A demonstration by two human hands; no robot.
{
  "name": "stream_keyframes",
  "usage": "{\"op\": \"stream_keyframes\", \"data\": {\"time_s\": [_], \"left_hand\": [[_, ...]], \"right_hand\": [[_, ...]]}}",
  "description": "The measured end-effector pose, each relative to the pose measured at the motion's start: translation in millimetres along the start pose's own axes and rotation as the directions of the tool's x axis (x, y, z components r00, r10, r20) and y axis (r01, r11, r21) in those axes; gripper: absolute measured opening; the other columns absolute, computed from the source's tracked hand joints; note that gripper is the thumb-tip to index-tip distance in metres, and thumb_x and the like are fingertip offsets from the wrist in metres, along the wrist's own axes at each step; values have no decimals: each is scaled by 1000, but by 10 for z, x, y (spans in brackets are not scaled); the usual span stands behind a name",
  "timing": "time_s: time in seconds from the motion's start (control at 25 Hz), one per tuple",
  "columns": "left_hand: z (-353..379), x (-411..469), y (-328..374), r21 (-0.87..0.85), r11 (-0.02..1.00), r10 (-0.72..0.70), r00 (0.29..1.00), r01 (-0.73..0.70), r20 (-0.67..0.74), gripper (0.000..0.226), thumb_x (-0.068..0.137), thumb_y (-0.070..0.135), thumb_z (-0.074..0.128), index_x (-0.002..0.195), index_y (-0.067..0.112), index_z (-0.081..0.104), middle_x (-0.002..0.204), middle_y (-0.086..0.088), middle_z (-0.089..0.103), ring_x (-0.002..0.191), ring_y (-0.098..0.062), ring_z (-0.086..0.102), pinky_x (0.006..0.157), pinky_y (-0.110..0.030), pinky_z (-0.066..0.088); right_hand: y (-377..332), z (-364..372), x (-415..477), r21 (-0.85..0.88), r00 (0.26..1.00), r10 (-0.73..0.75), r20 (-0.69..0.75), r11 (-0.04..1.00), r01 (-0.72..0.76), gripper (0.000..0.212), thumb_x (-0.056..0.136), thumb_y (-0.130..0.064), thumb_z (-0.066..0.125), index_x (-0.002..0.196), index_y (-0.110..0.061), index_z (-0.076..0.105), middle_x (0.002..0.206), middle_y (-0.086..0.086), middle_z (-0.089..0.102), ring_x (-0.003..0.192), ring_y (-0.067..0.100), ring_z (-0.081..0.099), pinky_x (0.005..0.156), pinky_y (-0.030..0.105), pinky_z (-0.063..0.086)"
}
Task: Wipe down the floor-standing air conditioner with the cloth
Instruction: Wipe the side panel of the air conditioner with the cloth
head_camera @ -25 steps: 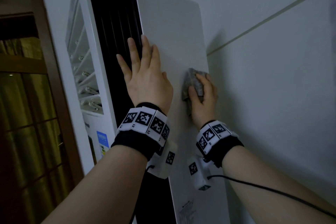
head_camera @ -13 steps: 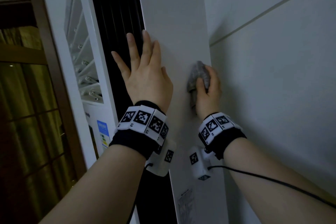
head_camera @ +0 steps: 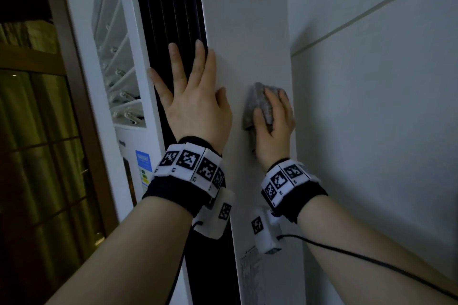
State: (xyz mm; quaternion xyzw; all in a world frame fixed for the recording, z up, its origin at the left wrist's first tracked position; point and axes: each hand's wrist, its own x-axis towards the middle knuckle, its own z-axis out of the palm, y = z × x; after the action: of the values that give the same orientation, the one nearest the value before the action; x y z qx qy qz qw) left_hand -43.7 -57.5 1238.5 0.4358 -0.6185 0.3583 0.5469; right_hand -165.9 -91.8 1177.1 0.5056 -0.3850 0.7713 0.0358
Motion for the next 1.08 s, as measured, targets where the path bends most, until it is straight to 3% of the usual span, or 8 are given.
{"op": "stream_keyframes", "data": {"time_s": [0.08, 0.24, 0.44, 0.6, 0.8, 0.92, 0.96, 1.08], "left_hand": [[-7, -23, -11, -9, 1000, 9, 1000, -9, 5, 59, 94, 22, 45, 149, 20, 26, 158, 6, 19, 147, -27, -3, 112, -49, -16], [-17, -88, -36, -42, 999, 4, 1000, -3, 3, 59, 93, 22, 47, 149, 19, 28, 158, 4, 19, 147, -28, -1, 115, -45, -11], [-61, -157, -135, -113, 993, 23, 1000, -24, -11, 59, 91, 18, 49, 147, 14, 31, 157, -3, 20, 146, -32, 2, 114, -40, -13], [-96, -154, -181, -201, 979, 32, 999, -36, -22, 57, 91, 14, 49, 146, 12, 33, 158, -7, 18, 146, -32, 0, 114, -36, -15], [-122, -177, -199, -287, 957, 35, 999, -44, -37, 56, 89, 11, 50, 144, 11, 37, 156, -7, 22, 146, -32, 2, 114, -36, -14], [-150, -173, -249, -297, 955, -24, 999, 12, -35, 57, 89, 12, 50, 144, 13, 37, 157, -4, 21, 147, -30, 2, 115, -41, -11], [-161, -173, -275, -315, 948, -45, 999, 34, -28, 58, 89, 12, 49, 145, 13, 35, 157, -4, 19, 147, -29, 1, 116, -42, -10], [-167, -213, -342, -372, 925, -86, 996, 75, -14, 62, 90, 9, 48, 148, 10, 28, 159, -7, 14, 147, -29, 0, 118, -41, -5]], "right_hand": [[10, -24, -25, 3, 999, -49, 18, 999, 49, 43, 92, -12, 56, 134, -15, 48, 151, 10, 28, 139, 25, 23, 112, 23, 16], [-31, -21, 57, 1, 995, 74, -67, 997, -74, 42, 93, -15, 55, 134, -15, 48, 151, 10, 29, 138, 28, 26, 116, 40, 21], [-82, 10, -161, -19, 994, -95, 60, 995, 96, 45, 90, -24, 53, 134, -16, 48, 151, 9, 26, 138, 22, 20, 105, 2, 9], [-123, 25, -89, -27, 999, 13, -33, 1000, -14, 42, 93, -15, 54, 135, -15, 47, 151, 9, 27, 139, 28, 24, 110, 22, 18], [-149, 52, -249, -38, 997, -68, 46, 997, 69, 43, 92, -13, 56, 134, -17, 46, 151, 9, 25, 139, 21, 21, 107, 7, 13], [-195, 64, -169, -6, 998, 48, -48, 999, -48, 43, 92, -13, 56, 134, -14, 47, 150, 10, 30, 139, 25, 25, 116, 30, 20], [-226, 93, -187, 8, 995, 75, -69, 997, -75, 42, 93, -14, 55, 134, -15, 47, 150, 10, 30, 139, 25, 25, 115, 32, 21], [-259, 160, -356, -15, 999, -44, -9, 999, 44, 43, 92, -20, 54, 134, -17, 47, 151, 9, 27, 139, 22, 22, 108, 11, 14]]}}
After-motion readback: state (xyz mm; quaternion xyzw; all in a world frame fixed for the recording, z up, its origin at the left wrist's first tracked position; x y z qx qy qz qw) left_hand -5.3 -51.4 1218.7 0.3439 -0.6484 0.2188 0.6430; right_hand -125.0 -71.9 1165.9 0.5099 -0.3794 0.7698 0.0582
